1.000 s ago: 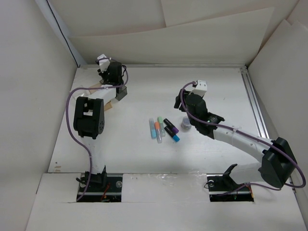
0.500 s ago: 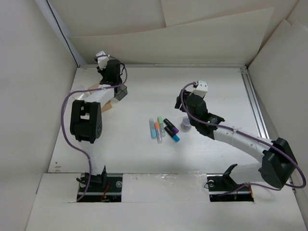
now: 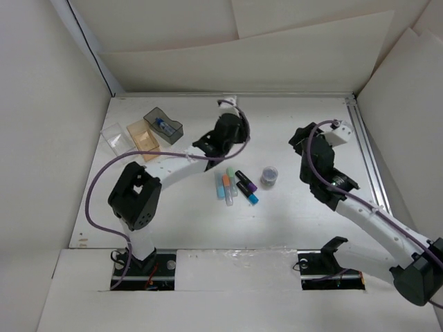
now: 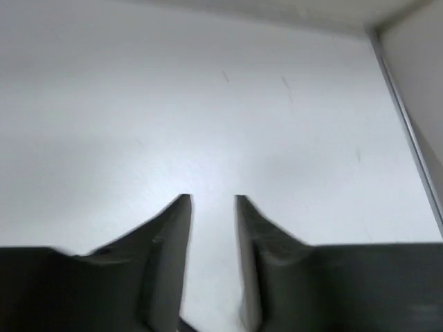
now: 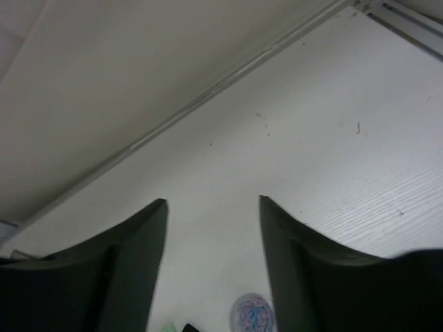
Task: Sort the stationery into containers
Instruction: Pick up the stationery from the center of the board, then place the stationery in the storage box, then pick up the pen from the center of the board.
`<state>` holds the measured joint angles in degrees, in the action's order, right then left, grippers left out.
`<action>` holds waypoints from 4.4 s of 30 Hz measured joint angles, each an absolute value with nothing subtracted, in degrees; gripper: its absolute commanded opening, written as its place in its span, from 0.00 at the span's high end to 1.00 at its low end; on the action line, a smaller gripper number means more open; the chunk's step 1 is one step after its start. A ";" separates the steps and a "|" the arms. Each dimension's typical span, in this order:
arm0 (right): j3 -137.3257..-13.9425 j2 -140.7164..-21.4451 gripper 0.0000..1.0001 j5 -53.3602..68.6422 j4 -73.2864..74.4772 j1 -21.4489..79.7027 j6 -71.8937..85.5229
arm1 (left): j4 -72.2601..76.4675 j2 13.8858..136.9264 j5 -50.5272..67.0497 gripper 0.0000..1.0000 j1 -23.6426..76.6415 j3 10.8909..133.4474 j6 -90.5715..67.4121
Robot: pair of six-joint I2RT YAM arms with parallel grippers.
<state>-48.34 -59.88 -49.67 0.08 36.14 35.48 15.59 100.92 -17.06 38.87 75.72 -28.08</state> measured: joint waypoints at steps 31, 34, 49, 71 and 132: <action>-47.79 -55.13 0.00 -43.42 5.58 25.91 38.30 | 6.04 117.19 -11.22 0.40 58.02 78.98 -21.54; -47.55 -55.13 0.00 -42.48 5.23 25.91 38.02 | 5.61 117.73 -12.56 0.69 58.06 79.85 -21.34; -45.91 -53.76 0.00 -40.91 4.01 25.91 36.88 | 4.91 99.81 -15.14 0.75 45.78 74.91 -22.55; -46.19 -67.33 0.02 -30.79 0.54 31.29 33.52 | -1.37 116.01 -16.82 0.75 8.54 88.33 -29.87; -47.11 -68.82 0.72 -33.69 -0.51 32.64 32.40 | 4.99 84.75 -16.80 0.63 44.91 41.08 -37.80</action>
